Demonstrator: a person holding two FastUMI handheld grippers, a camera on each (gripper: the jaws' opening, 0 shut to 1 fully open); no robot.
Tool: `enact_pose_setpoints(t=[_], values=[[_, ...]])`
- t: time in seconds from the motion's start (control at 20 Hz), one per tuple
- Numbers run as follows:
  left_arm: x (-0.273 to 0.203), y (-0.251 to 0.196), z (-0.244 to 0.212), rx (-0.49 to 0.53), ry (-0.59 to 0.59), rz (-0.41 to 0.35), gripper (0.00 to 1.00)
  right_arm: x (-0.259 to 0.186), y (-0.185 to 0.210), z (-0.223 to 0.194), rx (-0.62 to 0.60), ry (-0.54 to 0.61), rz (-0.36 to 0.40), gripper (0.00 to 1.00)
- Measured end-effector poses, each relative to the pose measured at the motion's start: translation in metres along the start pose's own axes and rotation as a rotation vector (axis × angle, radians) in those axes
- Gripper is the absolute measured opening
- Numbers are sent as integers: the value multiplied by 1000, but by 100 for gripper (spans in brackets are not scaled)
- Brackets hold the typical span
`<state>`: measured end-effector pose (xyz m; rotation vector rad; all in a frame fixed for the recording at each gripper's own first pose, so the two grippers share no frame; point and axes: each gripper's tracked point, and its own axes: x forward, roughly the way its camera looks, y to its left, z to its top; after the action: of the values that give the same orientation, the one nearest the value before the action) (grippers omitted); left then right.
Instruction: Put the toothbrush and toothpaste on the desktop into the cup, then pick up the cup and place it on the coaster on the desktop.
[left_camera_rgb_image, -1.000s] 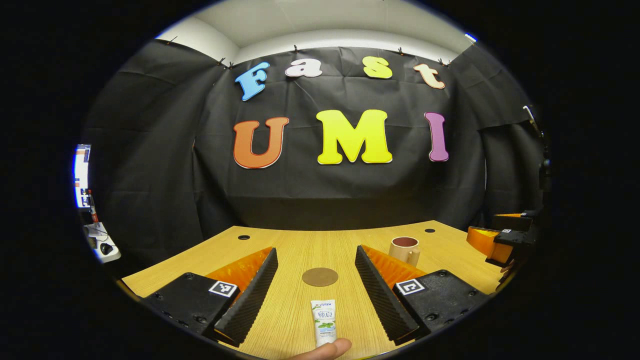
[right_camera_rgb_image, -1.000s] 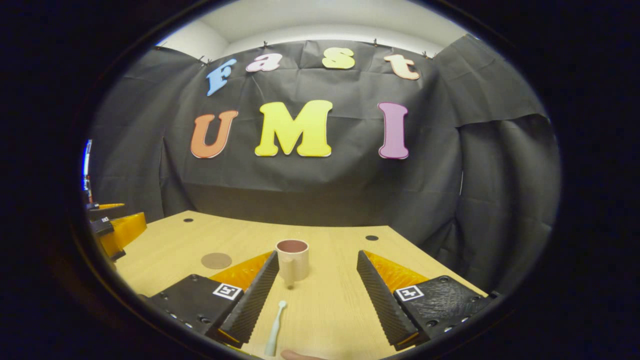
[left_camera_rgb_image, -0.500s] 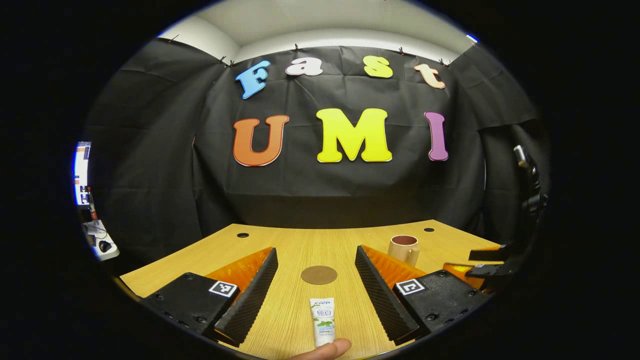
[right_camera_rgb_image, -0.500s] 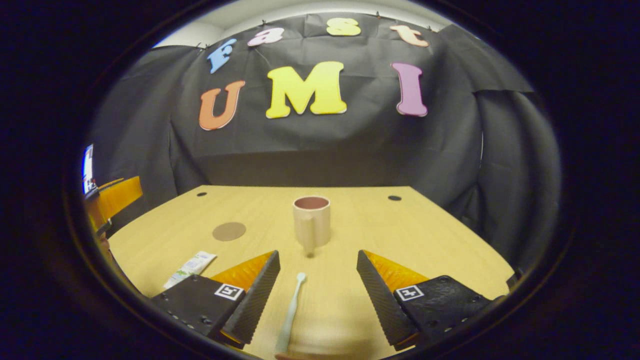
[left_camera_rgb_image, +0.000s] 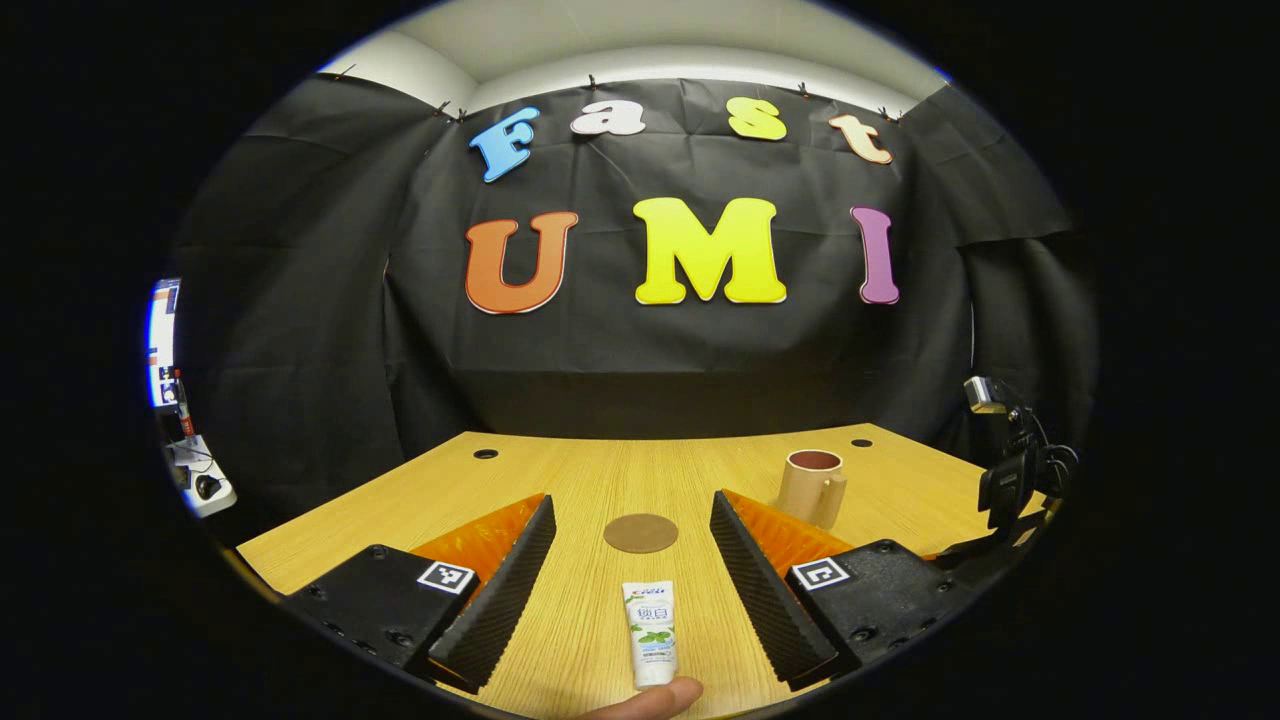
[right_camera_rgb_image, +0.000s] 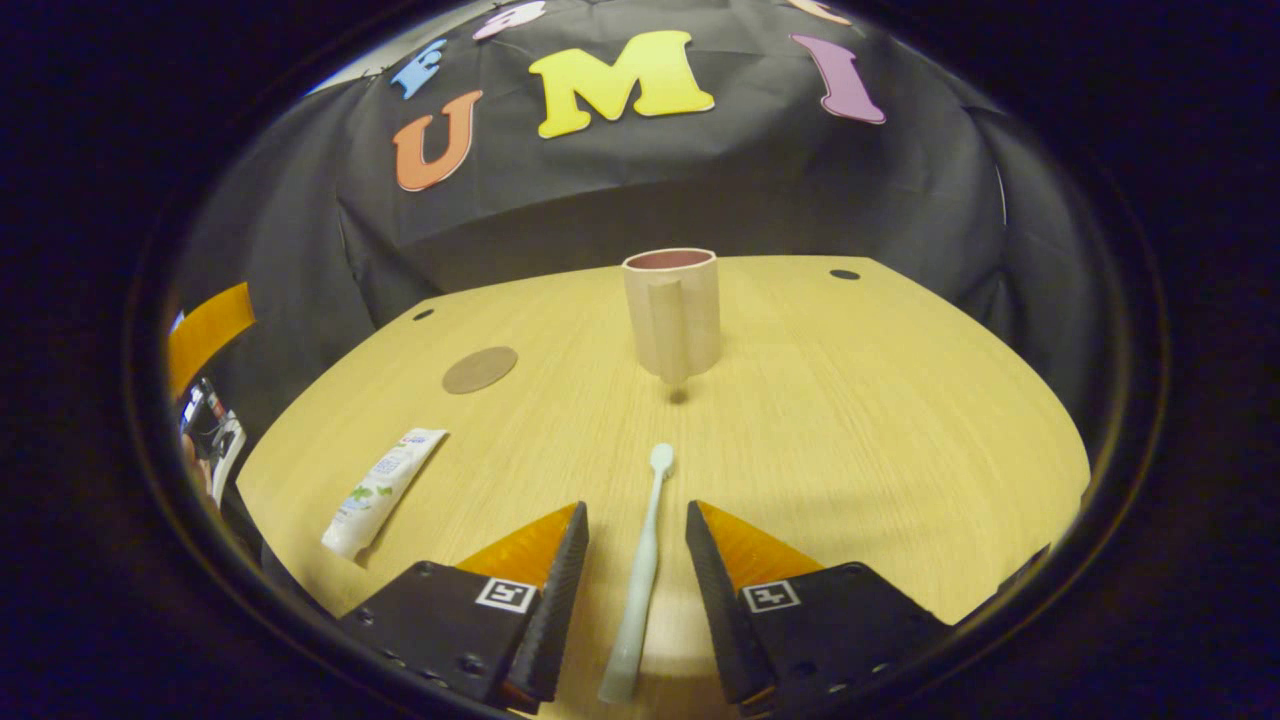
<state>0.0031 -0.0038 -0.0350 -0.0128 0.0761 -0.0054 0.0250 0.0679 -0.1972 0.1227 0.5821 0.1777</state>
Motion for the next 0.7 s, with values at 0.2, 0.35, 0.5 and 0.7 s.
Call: enact_pose_setpoints(t=[0.2, 0.35, 0.5, 0.7], values=[[4, 5, -18, -17, 68, 4, 99, 8, -1, -1, 6, 10, 6, 37], [4, 3, -29, -32, 108, -2, 99, 10, -4, -3, 4, 9, -3, 24], [5, 4, -41, -42, 156, -5, 99, 17, -7, -3, 15, 12, 2, 14], [8, -10, -78, -62, 301, -40, 98, 7, -6, -2, 8, 7, 30, 6]])
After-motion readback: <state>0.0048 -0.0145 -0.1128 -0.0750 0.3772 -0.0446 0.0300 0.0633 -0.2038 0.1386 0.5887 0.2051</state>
